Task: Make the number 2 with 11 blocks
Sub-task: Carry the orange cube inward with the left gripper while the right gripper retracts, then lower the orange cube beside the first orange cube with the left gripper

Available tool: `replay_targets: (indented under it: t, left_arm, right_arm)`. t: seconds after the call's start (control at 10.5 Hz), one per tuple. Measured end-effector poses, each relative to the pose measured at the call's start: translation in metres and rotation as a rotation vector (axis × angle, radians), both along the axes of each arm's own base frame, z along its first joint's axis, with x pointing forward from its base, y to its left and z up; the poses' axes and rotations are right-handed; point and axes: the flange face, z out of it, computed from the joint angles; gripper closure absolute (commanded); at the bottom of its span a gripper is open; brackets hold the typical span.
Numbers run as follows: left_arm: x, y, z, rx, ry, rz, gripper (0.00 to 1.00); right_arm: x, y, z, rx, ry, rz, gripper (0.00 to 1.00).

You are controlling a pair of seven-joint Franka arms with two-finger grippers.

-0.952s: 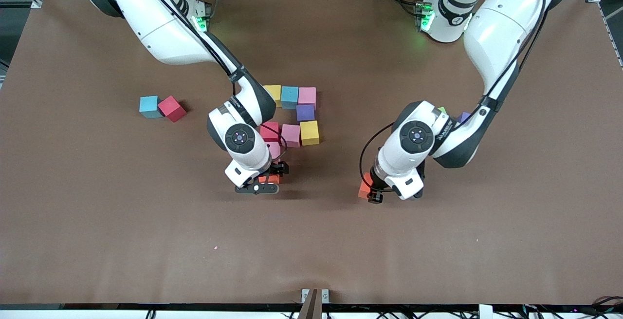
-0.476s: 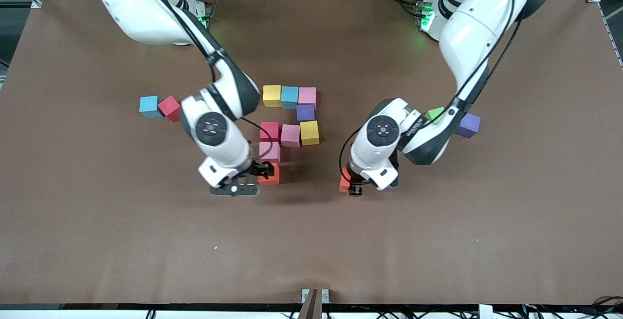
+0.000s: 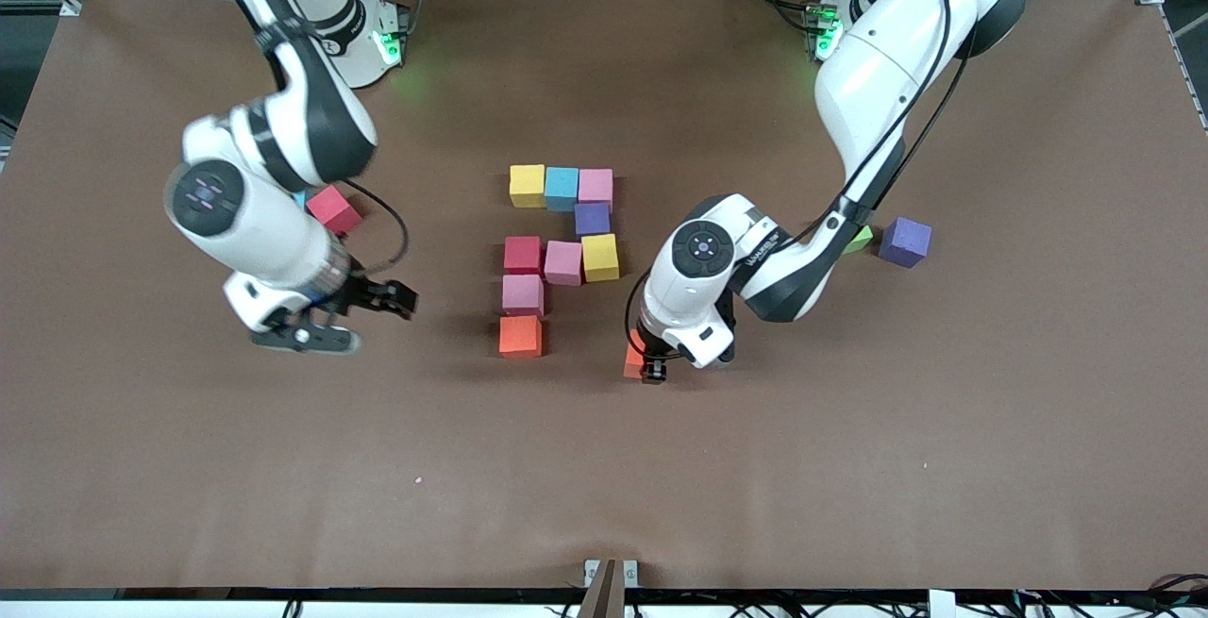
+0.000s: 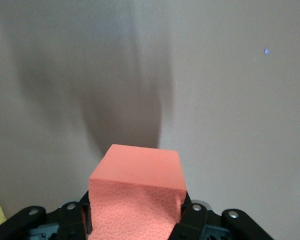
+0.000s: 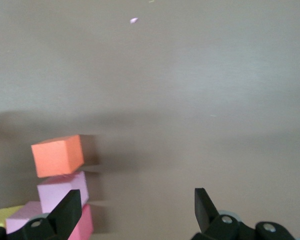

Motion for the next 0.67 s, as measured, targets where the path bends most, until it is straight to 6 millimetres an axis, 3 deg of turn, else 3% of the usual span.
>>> replay_targets:
  t: [0.48,0.67]
  left_arm:
    - [-0.019,-0.031,-0.006,-0.060,-0.011,-0.028,0.49]
    - [-0.019,-0.034,-0.019,-0.114,0.020,0.009,0.49]
  right_arm:
    - [-0.036,-0.105,0.072,-0.050,0.035,0.070,0.00]
    - [-0.047,-0.132,0.112,-0.057,0.052,0.051,0.00]
